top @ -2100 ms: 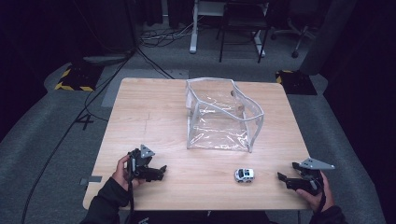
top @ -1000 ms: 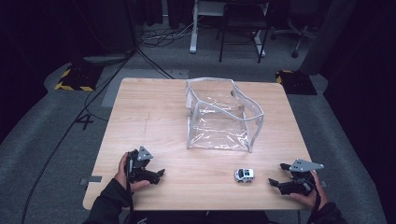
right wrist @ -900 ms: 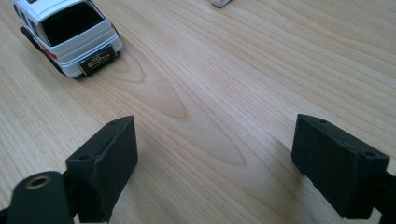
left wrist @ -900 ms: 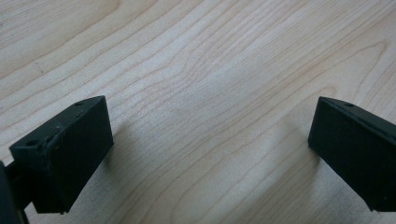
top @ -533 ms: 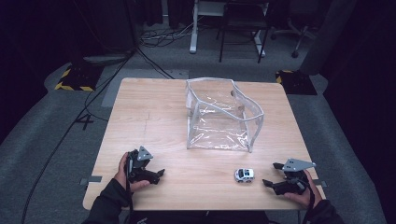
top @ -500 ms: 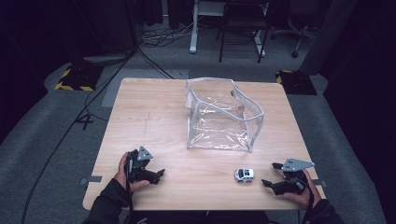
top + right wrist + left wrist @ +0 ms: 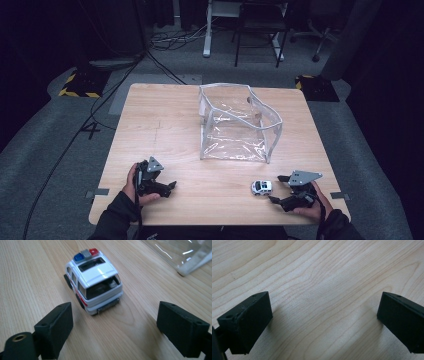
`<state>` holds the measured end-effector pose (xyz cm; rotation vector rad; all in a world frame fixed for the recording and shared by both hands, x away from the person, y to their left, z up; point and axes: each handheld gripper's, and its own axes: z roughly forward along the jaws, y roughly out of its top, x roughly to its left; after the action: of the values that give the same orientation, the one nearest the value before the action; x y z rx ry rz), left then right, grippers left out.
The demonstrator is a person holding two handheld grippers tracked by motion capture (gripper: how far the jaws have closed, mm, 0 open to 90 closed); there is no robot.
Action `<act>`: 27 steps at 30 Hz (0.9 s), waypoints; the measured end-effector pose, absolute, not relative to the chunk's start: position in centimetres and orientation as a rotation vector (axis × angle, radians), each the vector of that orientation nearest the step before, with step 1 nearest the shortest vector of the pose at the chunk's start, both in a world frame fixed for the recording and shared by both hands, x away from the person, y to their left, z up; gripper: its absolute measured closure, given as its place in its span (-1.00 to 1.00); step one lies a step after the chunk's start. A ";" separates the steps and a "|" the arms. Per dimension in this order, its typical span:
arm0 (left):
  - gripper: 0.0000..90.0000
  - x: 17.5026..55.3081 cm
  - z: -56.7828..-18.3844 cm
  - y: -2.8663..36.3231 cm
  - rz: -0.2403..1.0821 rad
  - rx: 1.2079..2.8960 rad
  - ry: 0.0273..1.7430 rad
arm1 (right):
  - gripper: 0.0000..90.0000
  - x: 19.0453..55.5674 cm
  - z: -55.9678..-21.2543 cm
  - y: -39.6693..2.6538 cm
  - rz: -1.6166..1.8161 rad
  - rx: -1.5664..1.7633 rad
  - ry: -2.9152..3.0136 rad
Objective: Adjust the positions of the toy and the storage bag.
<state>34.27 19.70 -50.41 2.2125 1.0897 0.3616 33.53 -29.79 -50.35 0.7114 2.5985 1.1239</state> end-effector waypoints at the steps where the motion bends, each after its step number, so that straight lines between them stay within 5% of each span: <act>1: -1.00 34.3 -50.4 19.7 0.362 2.213 1.089 | -0.70 33.5 -50.3 -29.5 1.126 0.711 2.604; 18: -1.00 34.3 -50.4 19.7 0.362 2.213 1.090 | -0.81 34.4 -50.4 -27.2 1.126 0.612 2.673; 27: -1.00 34.3 -50.4 19.7 0.362 2.213 1.089 | -0.42 34.4 -50.3 -27.4 1.182 0.518 2.680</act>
<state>34.27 19.70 -50.41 2.2127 1.0893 0.3621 34.44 -27.35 -50.27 0.5180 2.6795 1.1816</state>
